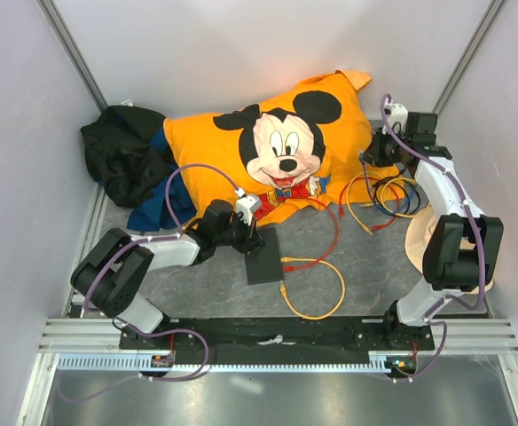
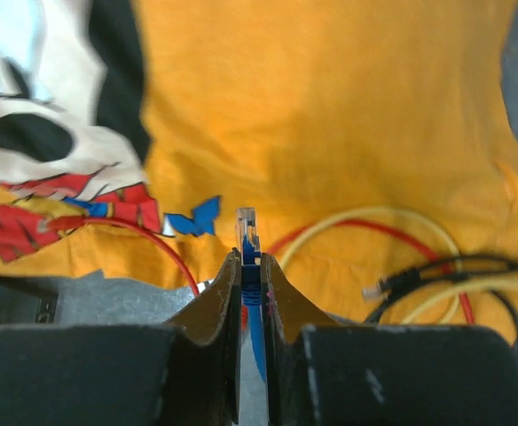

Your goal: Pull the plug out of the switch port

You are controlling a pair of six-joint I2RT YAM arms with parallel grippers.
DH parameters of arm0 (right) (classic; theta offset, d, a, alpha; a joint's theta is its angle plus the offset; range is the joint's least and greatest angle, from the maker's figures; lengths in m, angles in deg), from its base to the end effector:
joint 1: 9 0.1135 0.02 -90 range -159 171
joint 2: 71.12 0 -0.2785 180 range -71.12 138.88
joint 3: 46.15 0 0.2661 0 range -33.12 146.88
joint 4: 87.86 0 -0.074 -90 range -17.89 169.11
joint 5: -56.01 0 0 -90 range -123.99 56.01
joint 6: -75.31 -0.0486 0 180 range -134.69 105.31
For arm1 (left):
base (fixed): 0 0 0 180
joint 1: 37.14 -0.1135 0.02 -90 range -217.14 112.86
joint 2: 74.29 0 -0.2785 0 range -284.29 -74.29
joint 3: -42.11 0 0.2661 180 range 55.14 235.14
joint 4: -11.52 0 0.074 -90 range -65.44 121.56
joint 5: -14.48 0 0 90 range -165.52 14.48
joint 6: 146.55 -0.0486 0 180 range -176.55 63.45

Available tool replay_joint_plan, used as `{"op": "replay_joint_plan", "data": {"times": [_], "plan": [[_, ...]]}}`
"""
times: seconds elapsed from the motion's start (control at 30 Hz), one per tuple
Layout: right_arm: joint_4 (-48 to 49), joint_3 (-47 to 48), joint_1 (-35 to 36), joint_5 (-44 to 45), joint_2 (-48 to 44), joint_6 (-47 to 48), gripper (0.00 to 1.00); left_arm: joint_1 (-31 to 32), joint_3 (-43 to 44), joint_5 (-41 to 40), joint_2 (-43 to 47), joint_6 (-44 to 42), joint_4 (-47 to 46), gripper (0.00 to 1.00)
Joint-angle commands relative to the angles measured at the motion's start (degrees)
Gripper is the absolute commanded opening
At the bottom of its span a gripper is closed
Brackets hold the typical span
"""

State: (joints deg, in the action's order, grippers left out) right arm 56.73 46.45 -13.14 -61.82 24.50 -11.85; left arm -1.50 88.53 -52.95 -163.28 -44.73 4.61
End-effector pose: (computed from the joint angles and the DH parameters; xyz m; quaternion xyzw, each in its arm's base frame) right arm 0.4052 -0.0066 0.3039 -0.0947 0.8751 0.1904 0.4346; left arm 0.2392 -0.1944 0.1426 0.2675 0.8352 -0.3396 0.3399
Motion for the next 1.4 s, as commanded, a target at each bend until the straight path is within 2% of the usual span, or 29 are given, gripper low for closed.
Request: {"op": "replay_joint_plan", "data": {"times": [0.0, 0.03, 0.07, 0.1, 0.13, 0.2, 0.37, 0.47, 0.5, 0.53, 0.7, 0.8, 0.83, 0.87, 0.93, 0.97, 1.03, 1.17, 1.37], "plan": [[1.71, -5.20, -4.90, 7.27, 0.01, -10.36, 0.01, 0.75, -2.10, -0.86, -3.47, -3.02, 8.70, 0.02], [2.59, -6.87, -6.22, 6.49, -0.08, -13.26, 0.12, 0.75, -2.10, -0.86, -3.47, -3.02, 8.78, 0.02], [3.90, -9.58, -8.14, 4.65, 0.18, -15.90, 0.30, 0.75, -2.10, -0.77, -3.56, -3.11, 8.78, 0.02], [4.35, -10.48, -8.42, 3.85, 0.01, -16.19, 0.50, 0.75, -2.10, -0.77, -3.56, -3.11, 8.78, 0.02], [4.88, -10.84, -8.34, 2.97, -0.08, -15.84, 0.76, 0.75, -2.01, -0.77, -3.65, -3.11, 8.70, 0.02], [6.02, -9.88, -7.82, -3.87, -1.22, -14.00, 0.98, 0.75, -2.18, -0.77, -3.38, -3.11, 8.78, 0.02], [6.29, -3.82, -1.05, -9.77, -4.12, -5.74, 0.98, 0.84, -2.10, -0.77, -3.65, -3.11, 8.69, 0.02], [2.18, -3.20, 3.60, -21.00, -2.46, -1.09, 0.98, 0.92, -1.92, -0.86, -3.73, -3.11, 8.69, 0.02], [-0.72, -2.93, 5.35, -23.64, -1.67, 3.89, 0.98, 0.84, -1.92, -0.95, -3.65, -3.20, 8.69, 0.02], [-4.83, -3.63, 8.16, -24.36, -0.27, 6.02, 0.98, 0.84, -1.92, -1.03, -3.47, -3.20, 8.61, 0.02], [-9.44, -7.23, 14.15, -24.28, 4.48, 12.71, 0.91, 0.84, -2.62, -1.39, -2.59, -2.85, 8.52, 0.02], [-19.34, -4.26, 18.63, -26.91, 9.84, 24.46, 0.85, 0.84, -2.36, -1.39, -2.68, -2.85, 9.04, 0.02], [-26.95, -2.77, 20.65, -27.62, 13.34, 28.16, 0.82, 0.84, -2.27, -1.47, -2.51, -2.85, 9.13, 0.02], [-31.46, 0.73, 21.45, -28.06, 15.29, 36.20, 0.79, 0.84, -2.36, -1.56, -2.50, -2.76, 9.13, 0.02], [-41.99, 5.04, 23.12, -28.41, 20.81, 41.18, 0.75, 0.84, -2.45, -1.65, -2.41, -2.59, 9.13, 0.02], [-45.45, 6.29, 23.39, -29.02, 22.58, 47.29, 0.73, 0.84, -2.54, -1.56, -2.50, -2.59, 9.13, 0.02], [-52.73, 8.57, 24.09, -28.94, 27.05, 51.20, 0.69, 0.84, -2.19, -1.30, -3.03, -2.58, 9.22, 0.02], [-53.75, 9.03, 24.71, -28.06, 30.60, 51.67, 0.67, 0.84, -1.92, -1.30, -3.38, -2.59, 9.40, 0.02], [-42.07, 6.22, 26.55, -28.24, 30.25, 38.59, 0.68, 0.84, -2.01, -1.65, -2.86, -2.50, 9.66, 0.02]]}}
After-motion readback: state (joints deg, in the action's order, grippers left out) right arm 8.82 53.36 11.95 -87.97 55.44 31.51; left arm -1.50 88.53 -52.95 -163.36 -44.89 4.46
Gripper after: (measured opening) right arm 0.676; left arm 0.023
